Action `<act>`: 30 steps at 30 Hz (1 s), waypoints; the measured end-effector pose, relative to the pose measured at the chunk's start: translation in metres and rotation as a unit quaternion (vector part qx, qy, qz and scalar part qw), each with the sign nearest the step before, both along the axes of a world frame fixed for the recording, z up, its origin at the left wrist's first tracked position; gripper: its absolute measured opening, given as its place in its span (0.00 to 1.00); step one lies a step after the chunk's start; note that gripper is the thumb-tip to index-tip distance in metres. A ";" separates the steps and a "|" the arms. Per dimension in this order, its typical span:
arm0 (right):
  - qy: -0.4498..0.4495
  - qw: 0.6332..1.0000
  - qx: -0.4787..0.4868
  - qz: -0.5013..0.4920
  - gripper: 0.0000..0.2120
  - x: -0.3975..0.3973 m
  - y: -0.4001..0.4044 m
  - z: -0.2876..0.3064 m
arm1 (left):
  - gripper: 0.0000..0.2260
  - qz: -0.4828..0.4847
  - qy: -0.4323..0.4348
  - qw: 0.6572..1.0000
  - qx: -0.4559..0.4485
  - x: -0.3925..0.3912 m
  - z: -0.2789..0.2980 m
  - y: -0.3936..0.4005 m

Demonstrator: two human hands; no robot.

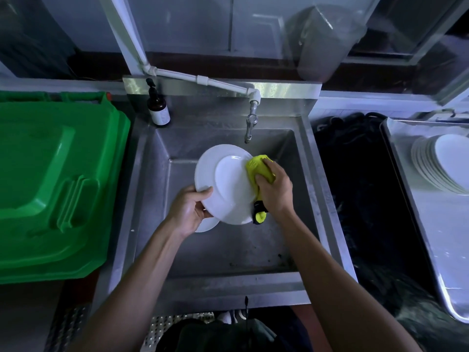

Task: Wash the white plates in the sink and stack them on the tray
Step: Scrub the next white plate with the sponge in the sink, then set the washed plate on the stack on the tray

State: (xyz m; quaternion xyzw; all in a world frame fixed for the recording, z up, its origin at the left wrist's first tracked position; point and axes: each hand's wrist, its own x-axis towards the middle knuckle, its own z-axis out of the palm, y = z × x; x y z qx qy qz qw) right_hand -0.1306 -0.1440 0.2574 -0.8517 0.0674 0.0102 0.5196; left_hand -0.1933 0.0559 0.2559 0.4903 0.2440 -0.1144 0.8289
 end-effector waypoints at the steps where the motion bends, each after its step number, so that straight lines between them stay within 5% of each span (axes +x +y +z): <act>1: 0.002 1.000 -0.001 0.002 0.23 0.002 -0.002 0.002 | 0.09 -0.018 -0.001 1.000 0.008 0.000 0.000 0.000; 8: -0.030 0.999 -0.018 0.016 0.24 0.006 -0.012 0.010 | 0.14 -0.141 -0.017 0.989 0.028 0.003 -0.006 -0.006; 21: -0.107 0.987 -0.051 0.105 0.26 -0.019 -0.020 0.020 | 0.08 -0.266 -0.026 0.949 0.166 0.025 -0.003 -0.039; 26: -0.106 0.991 -0.049 0.071 0.26 -0.016 -0.057 0.026 | 0.07 -0.308 -0.060 0.914 0.257 0.044 0.003 -0.070; 30: -0.116 0.988 -0.079 0.069 0.23 -0.010 -0.101 0.031 | 0.05 -0.339 -0.105 0.855 0.377 0.065 0.010 -0.100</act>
